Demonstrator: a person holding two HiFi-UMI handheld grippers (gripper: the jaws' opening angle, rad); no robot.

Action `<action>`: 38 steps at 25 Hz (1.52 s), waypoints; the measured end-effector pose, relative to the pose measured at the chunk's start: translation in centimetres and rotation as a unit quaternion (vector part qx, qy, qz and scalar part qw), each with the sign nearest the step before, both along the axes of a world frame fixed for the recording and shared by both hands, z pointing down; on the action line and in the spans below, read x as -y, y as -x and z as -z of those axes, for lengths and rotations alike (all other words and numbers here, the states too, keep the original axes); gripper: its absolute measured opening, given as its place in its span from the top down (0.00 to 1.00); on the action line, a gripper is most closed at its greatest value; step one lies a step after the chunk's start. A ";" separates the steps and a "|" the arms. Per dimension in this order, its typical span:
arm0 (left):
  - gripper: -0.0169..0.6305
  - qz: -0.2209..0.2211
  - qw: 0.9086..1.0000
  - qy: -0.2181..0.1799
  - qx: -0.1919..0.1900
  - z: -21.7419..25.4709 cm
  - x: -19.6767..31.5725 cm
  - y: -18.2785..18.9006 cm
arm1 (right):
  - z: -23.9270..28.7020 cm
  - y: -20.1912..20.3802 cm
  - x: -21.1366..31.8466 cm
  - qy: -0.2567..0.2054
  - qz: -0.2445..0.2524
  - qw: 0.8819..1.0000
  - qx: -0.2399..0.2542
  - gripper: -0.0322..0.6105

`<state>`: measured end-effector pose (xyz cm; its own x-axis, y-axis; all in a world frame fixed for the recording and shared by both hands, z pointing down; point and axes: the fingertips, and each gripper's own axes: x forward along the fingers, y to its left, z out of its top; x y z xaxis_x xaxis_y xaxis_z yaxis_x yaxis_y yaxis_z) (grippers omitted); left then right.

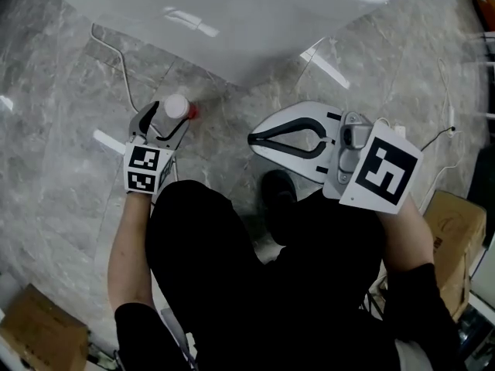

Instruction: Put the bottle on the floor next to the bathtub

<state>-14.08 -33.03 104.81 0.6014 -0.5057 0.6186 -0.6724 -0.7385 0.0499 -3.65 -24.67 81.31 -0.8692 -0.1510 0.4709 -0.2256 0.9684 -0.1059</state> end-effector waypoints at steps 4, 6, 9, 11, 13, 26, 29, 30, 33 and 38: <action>0.46 -0.003 0.999 0.001 -0.035 2.8 -0.3 1.7 | -0.2 -0.1 0.0 0.019 -0.011 1.000 0.016 0.91; 0.46 0.008 0.998 -0.005 -0.056 4.9 -0.6 2.1 | 0.8 -0.4 -0.3 0.026 -0.020 0.999 0.033 0.91; 0.46 0.018 0.997 -0.014 -0.071 6.7 -1.5 2.1 | 1.8 0.1 -1.1 0.011 0.001 0.999 0.038 0.91; 0.47 0.011 0.997 -0.016 -0.069 7.1 -1.8 2.2 | 1.2 0.4 -1.5 0.001 0.019 1.000 0.019 0.91; 0.54 0.013 0.997 -0.019 -0.077 7.4 -1.4 2.3 | 0.1 0.3 -1.4 -0.001 0.018 1.000 -0.008 0.91; 0.88 0.097 0.986 -0.077 -0.111 14.0 0.3 0.7 | 0.2 0.9 2.8 -0.079 -0.031 0.995 -0.049 0.91; 0.94 0.124 0.982 -0.080 -0.117 18.1 -0.3 0.9 | 2.9 1.8 4.2 -0.133 -0.065 0.988 -0.035 0.91; 0.94 0.132 0.981 -0.078 -0.122 20.0 -0.8 0.8 | 4.1 1.7 4.3 -0.150 -0.068 0.986 -0.035 0.91; 0.94 0.149 0.977 -0.060 -0.138 26.2 -2.5 0.3 | 7.9 0.7 3.9 -0.126 -0.070 0.989 -0.026 0.91; 0.94 0.158 0.981 -0.025 -0.114 35.2 -4.6 0.8 | 12.3 0.5 0.1 -0.014 -0.056 0.996 -0.068 0.91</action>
<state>-14.90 -28.42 69.63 0.5297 -0.7154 0.4557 -0.8434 -0.5012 0.1936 -4.18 -24.75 69.03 -0.7743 -0.2583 0.5778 -0.3435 0.9382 -0.0409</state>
